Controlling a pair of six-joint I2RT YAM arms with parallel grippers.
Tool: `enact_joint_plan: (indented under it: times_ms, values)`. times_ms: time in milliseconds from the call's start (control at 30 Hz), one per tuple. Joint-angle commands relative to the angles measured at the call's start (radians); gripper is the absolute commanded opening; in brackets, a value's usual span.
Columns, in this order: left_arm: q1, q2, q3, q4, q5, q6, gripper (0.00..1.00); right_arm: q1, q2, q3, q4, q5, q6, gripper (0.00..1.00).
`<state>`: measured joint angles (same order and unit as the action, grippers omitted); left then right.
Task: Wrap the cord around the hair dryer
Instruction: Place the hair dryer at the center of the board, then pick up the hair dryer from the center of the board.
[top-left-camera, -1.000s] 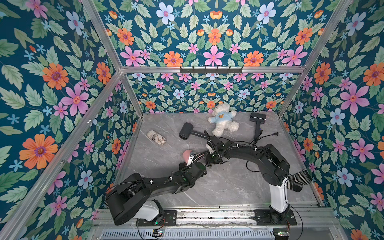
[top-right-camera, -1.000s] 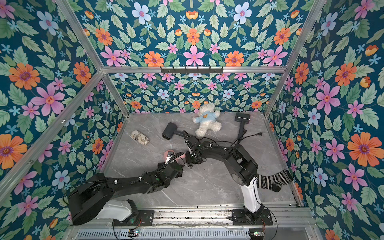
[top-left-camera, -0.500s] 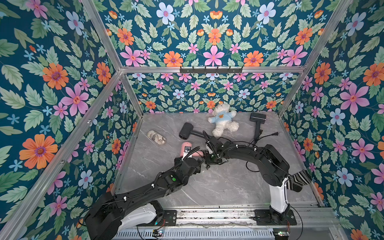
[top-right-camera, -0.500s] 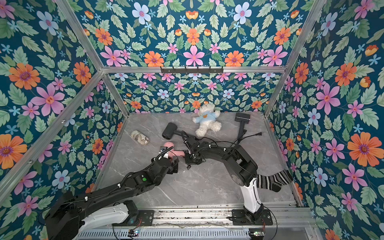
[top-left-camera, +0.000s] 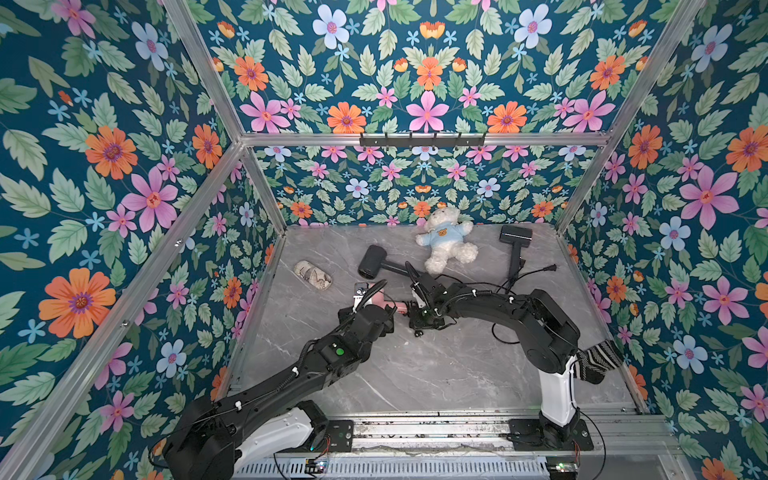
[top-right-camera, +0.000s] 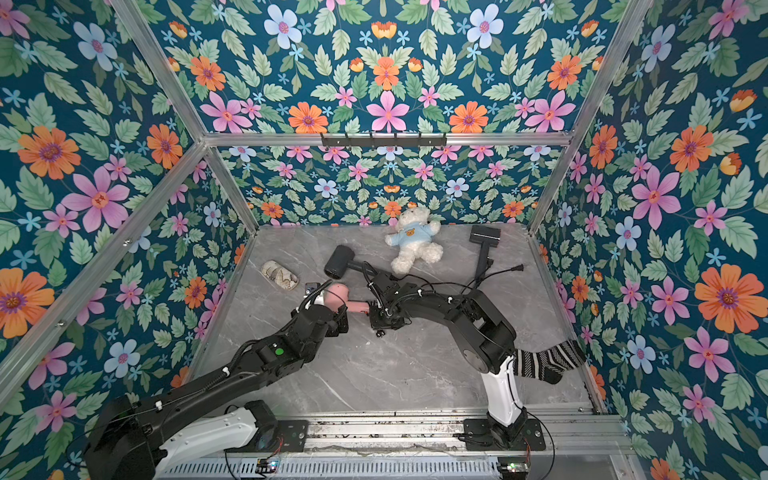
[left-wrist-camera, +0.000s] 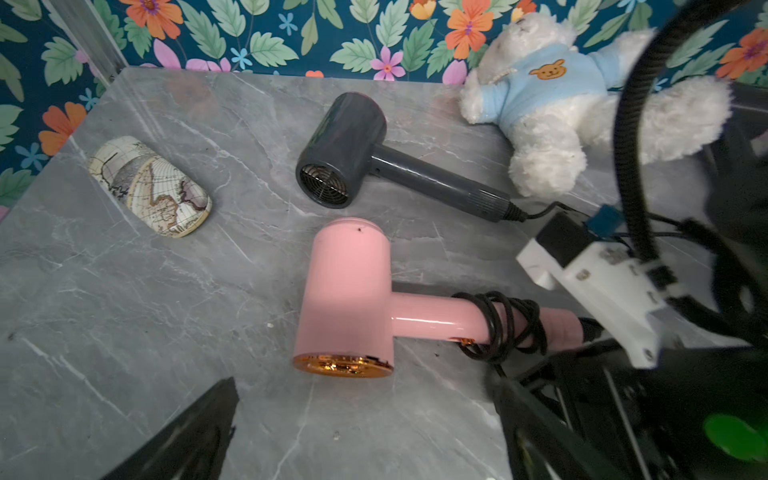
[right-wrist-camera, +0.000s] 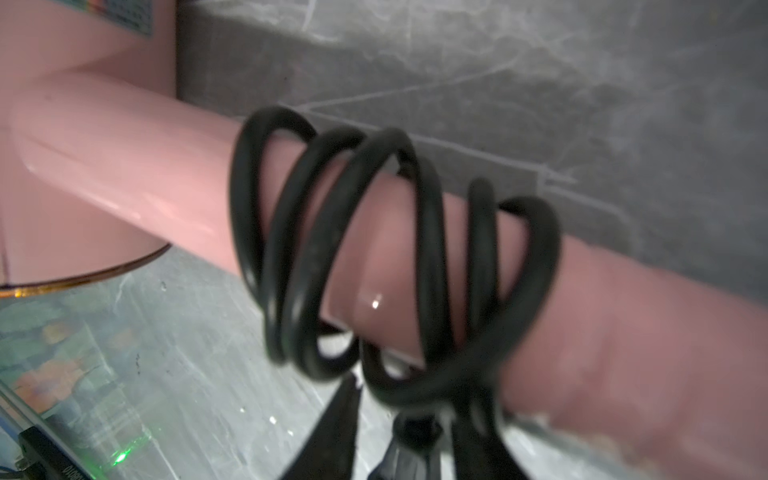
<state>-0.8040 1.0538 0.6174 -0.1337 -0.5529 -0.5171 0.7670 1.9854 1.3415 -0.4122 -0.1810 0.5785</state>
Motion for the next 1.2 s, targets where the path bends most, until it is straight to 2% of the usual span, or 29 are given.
enact_joint_plan:
  times_ms: [0,200,300,433,567,667,833,933,1167]
  values:
    - [0.040,0.015,0.017,-0.022,-0.001,-0.011,0.99,0.000,-0.049,0.005,-0.033,-0.036,0.003,0.52]
    - [0.117,0.032,0.045,-0.018,0.033,0.029,0.99,-0.030,-0.131,0.025,-0.109,-0.040,-0.042,0.55]
    - [0.175,0.039,0.076,-0.024,0.067,0.083,0.99,-0.078,-0.170,0.027,-0.156,-0.011,-0.096,0.51]
    - [0.294,0.133,0.201,-0.053,0.237,0.195,0.99,-0.162,-0.177,0.093,-0.205,-0.028,-0.264,0.49]
    - [0.362,0.286,0.342,-0.067,0.379,0.317,0.99,-0.224,-0.144,0.177,-0.266,-0.031,-0.399,0.49]
    - [0.417,0.424,0.461,-0.091,0.469,0.393,0.99,-0.239,-0.169,0.165,-0.277,-0.035,-0.414,0.51]
    - [0.501,0.612,0.625,-0.113,0.589,0.468,0.99,-0.240,-0.248,0.058,-0.263,-0.056,-0.407,0.58]
    - [0.527,0.688,0.690,-0.124,0.615,0.504,0.99,-0.240,-0.283,0.006,-0.254,-0.061,-0.398,0.62]
    - [0.529,0.796,0.767,-0.158,0.587,0.563,0.99,-0.240,-0.315,-0.010,-0.239,-0.070,-0.380,0.64]
